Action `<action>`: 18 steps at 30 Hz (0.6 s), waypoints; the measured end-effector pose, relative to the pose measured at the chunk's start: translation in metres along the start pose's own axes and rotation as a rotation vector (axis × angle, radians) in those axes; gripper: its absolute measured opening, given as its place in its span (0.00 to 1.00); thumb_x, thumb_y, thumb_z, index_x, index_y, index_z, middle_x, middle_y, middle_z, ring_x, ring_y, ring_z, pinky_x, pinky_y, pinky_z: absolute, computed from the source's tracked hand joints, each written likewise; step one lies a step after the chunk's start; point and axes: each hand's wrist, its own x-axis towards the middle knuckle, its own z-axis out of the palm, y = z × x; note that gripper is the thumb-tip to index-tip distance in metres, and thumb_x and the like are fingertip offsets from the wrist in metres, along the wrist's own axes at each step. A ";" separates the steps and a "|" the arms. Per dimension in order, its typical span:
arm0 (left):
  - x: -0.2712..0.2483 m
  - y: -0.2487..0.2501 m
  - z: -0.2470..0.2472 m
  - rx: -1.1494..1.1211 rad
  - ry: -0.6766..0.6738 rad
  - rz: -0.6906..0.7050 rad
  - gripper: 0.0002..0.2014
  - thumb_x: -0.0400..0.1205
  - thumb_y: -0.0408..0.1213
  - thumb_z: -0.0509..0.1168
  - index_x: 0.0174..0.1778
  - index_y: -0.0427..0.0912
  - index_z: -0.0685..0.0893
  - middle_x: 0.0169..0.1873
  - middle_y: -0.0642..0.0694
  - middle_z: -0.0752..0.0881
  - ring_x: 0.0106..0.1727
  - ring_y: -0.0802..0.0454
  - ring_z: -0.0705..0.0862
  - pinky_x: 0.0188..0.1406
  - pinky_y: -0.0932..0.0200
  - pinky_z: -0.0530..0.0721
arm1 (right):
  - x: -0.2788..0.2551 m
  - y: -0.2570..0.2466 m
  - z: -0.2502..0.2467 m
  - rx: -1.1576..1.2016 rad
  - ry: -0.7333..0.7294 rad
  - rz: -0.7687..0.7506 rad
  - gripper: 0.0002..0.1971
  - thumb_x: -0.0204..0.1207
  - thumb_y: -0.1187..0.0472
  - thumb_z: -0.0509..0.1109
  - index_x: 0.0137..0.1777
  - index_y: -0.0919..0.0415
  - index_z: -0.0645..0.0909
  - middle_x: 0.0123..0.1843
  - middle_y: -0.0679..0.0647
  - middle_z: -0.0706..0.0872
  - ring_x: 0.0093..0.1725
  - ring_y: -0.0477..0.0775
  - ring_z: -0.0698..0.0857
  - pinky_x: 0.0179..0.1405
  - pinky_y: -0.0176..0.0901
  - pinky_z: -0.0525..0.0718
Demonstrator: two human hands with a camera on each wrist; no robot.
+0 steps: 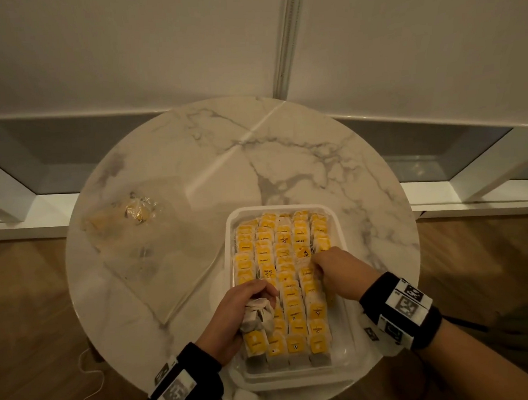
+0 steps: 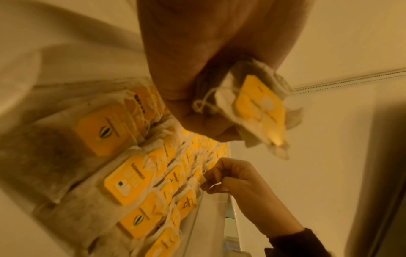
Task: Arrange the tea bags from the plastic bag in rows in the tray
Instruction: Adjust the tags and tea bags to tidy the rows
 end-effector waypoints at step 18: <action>0.005 0.010 0.040 -0.475 -0.051 -0.283 0.21 0.85 0.49 0.60 0.40 0.34 0.86 0.27 0.39 0.83 0.28 0.46 0.84 0.26 0.58 0.84 | -0.081 -0.049 -0.005 0.517 0.285 -0.368 0.21 0.75 0.53 0.73 0.68 0.45 0.80 0.57 0.41 0.73 0.49 0.42 0.79 0.54 0.41 0.81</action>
